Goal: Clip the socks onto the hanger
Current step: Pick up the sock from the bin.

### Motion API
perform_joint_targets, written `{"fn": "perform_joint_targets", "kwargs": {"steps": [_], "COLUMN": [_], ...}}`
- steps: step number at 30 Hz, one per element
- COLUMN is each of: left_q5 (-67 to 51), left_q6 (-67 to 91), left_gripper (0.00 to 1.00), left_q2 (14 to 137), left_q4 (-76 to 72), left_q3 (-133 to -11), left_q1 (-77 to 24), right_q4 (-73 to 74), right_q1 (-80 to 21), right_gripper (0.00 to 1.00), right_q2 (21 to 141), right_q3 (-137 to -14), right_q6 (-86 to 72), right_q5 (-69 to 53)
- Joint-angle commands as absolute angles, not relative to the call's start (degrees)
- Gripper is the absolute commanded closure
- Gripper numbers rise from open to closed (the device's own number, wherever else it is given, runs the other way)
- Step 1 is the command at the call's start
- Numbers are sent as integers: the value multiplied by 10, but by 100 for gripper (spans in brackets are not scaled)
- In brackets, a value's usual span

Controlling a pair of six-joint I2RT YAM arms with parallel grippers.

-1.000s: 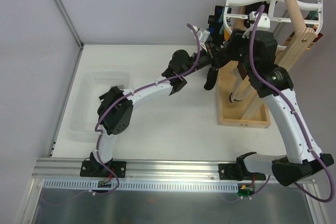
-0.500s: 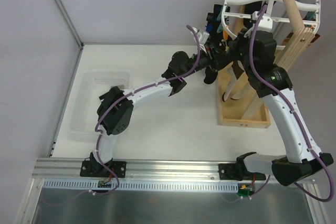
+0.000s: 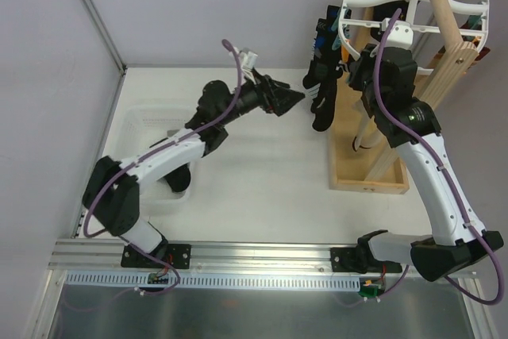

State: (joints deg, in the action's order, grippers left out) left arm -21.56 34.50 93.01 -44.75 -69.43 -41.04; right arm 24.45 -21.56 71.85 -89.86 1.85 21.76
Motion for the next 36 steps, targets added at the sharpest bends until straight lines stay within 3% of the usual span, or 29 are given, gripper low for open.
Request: {"fn": "perform_joint_targets", "kwargs": {"steps": [1, 2, 6, 9, 16, 22, 29, 36], "left_q5": [-165, -112, -3, 18, 52, 2, -9, -1], "left_q6": [325, 317, 289, 320, 373, 381, 395, 413], "left_gripper": [18, 18, 14, 10, 10, 11, 23, 27], "left_q2": [798, 777, 689, 605, 552, 600, 700, 745], "left_q4": [-299, -174, 65, 171, 294, 231, 91, -34], "left_q3": [-651, -651, -630, -573, -503, -461, -431, -380], "left_q1": [-357, -347, -280, -191, -5, 127, 143, 146], "right_q4": [194, 195, 199, 205, 216, 217, 222, 224], "right_q1": [-211, -210, -210, -209, -210, -210, -209, -209], "right_gripper": [99, 99, 99, 99, 99, 99, 99, 99], "right_q2": [708, 707, 701, 696, 676, 672, 673, 668], "right_q3": [-904, -904, -902, -902, -896, -893, -889, -894], "right_q6": [32, 32, 30, 34, 38, 39, 34, 35], "right_q5": [233, 233, 225, 219, 211, 196, 187, 193]}}
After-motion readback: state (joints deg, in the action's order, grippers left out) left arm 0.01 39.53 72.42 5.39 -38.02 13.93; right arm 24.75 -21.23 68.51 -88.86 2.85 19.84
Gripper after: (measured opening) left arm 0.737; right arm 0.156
